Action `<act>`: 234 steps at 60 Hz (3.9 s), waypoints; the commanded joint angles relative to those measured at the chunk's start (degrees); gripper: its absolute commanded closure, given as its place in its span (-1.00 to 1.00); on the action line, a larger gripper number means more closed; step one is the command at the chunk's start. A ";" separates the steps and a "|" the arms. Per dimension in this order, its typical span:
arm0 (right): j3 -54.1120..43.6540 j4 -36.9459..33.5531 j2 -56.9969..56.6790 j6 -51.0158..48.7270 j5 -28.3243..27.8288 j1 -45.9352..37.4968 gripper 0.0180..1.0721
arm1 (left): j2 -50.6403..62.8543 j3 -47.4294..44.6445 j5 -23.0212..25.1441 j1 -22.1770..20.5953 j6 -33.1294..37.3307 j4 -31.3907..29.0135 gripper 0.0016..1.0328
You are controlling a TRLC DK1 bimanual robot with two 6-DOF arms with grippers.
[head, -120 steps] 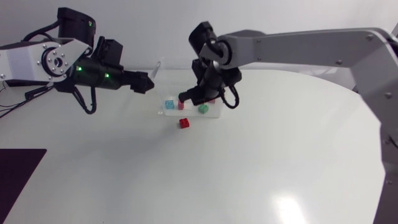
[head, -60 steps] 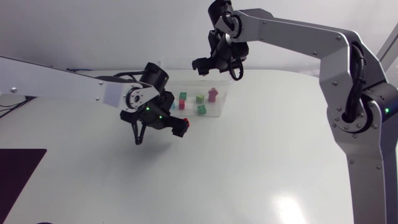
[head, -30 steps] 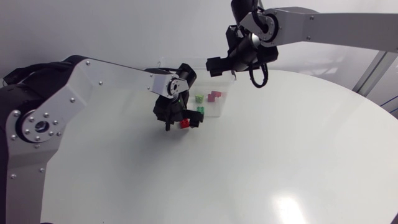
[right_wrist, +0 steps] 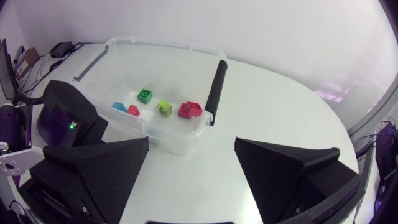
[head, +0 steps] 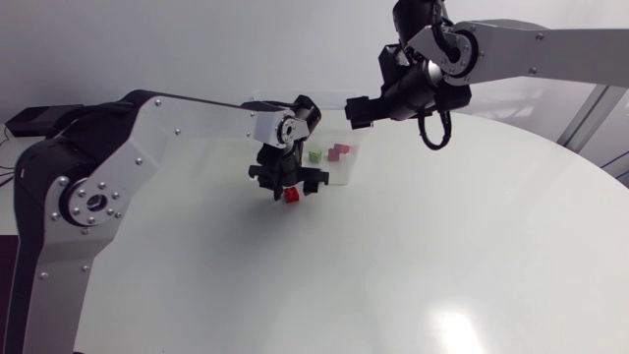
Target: Place the duplo bricks in the container
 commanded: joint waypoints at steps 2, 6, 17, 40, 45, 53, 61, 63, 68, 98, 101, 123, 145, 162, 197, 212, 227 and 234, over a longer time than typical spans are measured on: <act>-2.21 0.88 -1.26 -0.69 -0.25 -0.73 -0.90 | 2.42 1.73 -0.30 0.53 -2.43 -1.10 -0.09; -2.57 0.88 -1.61 -0.87 -0.25 -0.82 -0.90 | 2.51 1.73 -0.30 0.88 -2.61 -1.27 -0.07; -3.09 0.88 -1.87 -1.13 -0.25 -0.99 -0.90 | 2.34 1.11 -0.30 1.76 -3.05 -1.80 -0.06; -4.41 0.88 -3.54 -0.95 -0.25 -0.73 -0.90 | 3.92 3.92 4.80 2.20 -7.26 -7.25 -0.06; -5.20 0.88 -4.42 -1.22 -0.16 -0.91 -0.90 | 4.01 4.10 4.80 1.85 -8.50 -7.25 -0.06; -6.26 1.15 -5.39 -1.66 -0.16 -1.35 -0.90 | 4.44 4.63 4.80 1.67 -9.73 -7.07 0.07; -7.31 1.67 -6.09 -1.83 -0.25 -1.70 -0.90 | 4.62 4.89 4.80 1.85 -10.17 -6.72 0.07; -7.58 1.76 -6.18 -1.83 -0.16 -1.70 -0.90 | 4.53 4.80 4.71 1.76 -10.43 -6.72 0.03; -8.10 2.11 -6.27 -1.83 -0.25 -1.70 -0.90 | 4.44 4.80 4.71 1.67 -10.60 -6.28 -0.03; -9.86 2.29 -7.76 -3.33 -0.25 -1.78 -0.90 | -1.44 -2.23 6.03 5.98 6.89 -6.72 -0.63; -10.12 2.38 -7.94 -3.42 -0.25 -1.70 -0.90 | -1.36 -2.40 6.99 6.95 11.37 -6.46 -0.68; -10.04 2.38 -8.20 -3.59 0.10 -0.73 -0.90 | -3.73 -9.17 16.14 7.74 40.55 2.42 -0.68; -10.39 2.11 -8.55 -3.68 0.72 -0.29 -0.90 | -0.65 -10.31 18.86 8.09 54.17 9.89 -0.68; -10.39 2.11 -9.26 -3.94 0.98 -0.47 -0.90 | 4.44 -8.12 19.83 9.41 60.59 10.86 -0.18; -12.67 2.20 -11.81 -4.29 0.98 -1.08 -0.90 | -25.17 -17.87 24.57 12.22 61.11 3.65 0.93; -12.76 2.03 -12.68 -4.21 1.60 -0.55 -0.90 | -21.13 1.11 30.99 16.70 46.35 7.78 0.91; -13.82 1.94 -14.00 -4.03 2.39 -0.47 -0.90 | -0.92 21.42 26.33 16.61 39.41 10.94 0.87; -14.43 1.94 -14.44 -3.94 2.48 -0.47 -0.90 | 4.97 27.57 23.25 15.82 38.88 9.36 0.68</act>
